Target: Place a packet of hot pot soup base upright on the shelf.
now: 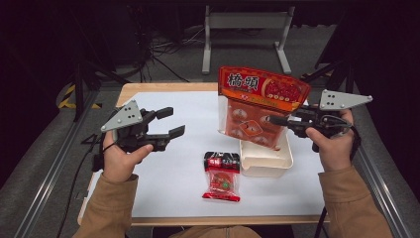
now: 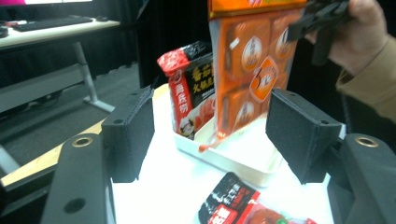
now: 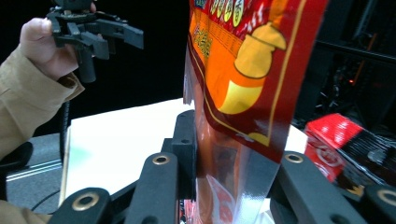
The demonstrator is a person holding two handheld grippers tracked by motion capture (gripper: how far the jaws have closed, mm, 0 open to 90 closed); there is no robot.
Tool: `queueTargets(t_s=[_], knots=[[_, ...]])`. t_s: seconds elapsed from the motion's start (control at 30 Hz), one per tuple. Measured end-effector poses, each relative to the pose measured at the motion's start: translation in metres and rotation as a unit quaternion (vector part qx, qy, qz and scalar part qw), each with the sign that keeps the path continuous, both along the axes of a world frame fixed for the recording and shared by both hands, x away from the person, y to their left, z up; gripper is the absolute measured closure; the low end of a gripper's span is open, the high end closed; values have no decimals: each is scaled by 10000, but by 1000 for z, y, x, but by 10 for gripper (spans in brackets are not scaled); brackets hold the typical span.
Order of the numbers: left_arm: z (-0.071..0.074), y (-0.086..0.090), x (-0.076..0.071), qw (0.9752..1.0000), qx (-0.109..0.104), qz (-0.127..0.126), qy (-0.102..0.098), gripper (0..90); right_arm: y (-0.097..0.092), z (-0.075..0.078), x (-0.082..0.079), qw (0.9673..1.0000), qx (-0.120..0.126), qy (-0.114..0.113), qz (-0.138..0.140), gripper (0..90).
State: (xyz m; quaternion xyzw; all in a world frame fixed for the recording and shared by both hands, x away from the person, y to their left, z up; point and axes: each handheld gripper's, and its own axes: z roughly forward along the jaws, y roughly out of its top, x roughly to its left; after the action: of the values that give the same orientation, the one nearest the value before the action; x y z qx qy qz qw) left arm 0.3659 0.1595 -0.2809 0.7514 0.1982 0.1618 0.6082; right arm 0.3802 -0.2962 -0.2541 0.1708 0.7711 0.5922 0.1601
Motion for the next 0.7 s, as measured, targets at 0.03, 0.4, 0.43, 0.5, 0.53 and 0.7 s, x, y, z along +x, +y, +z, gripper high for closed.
queueTargets(t_s=[0.03, 0.4, 0.43, 0.5, 0.53, 0.7], knots=[[-2, 0, 1, 10000, -16, 15, 47, 328, -1, 0, 0, 10000, -12, -8, -35, 706], [-28, 5, 13, 9997, 78, 139, 196, 299, -18, -4, 4, 9995, 98, 20, -297, 707], [-28, 5, 13, 9997, 78, 139, 196, 295, -20, -5, 4, 9994, 100, 23, -332, 706], [-31, 5, 15, 9996, 95, 143, 220, 291, -21, -6, 5, 9993, 111, 29, -359, 706], [-34, 4, 16, 9995, 99, 164, 241, 289, -22, -7, 6, 9992, 130, 44, -377, 706], [-41, 3, 19, 9994, 171, 196, 242, 285, -28, -12, 10, 9983, 230, 87, -535, 706]])
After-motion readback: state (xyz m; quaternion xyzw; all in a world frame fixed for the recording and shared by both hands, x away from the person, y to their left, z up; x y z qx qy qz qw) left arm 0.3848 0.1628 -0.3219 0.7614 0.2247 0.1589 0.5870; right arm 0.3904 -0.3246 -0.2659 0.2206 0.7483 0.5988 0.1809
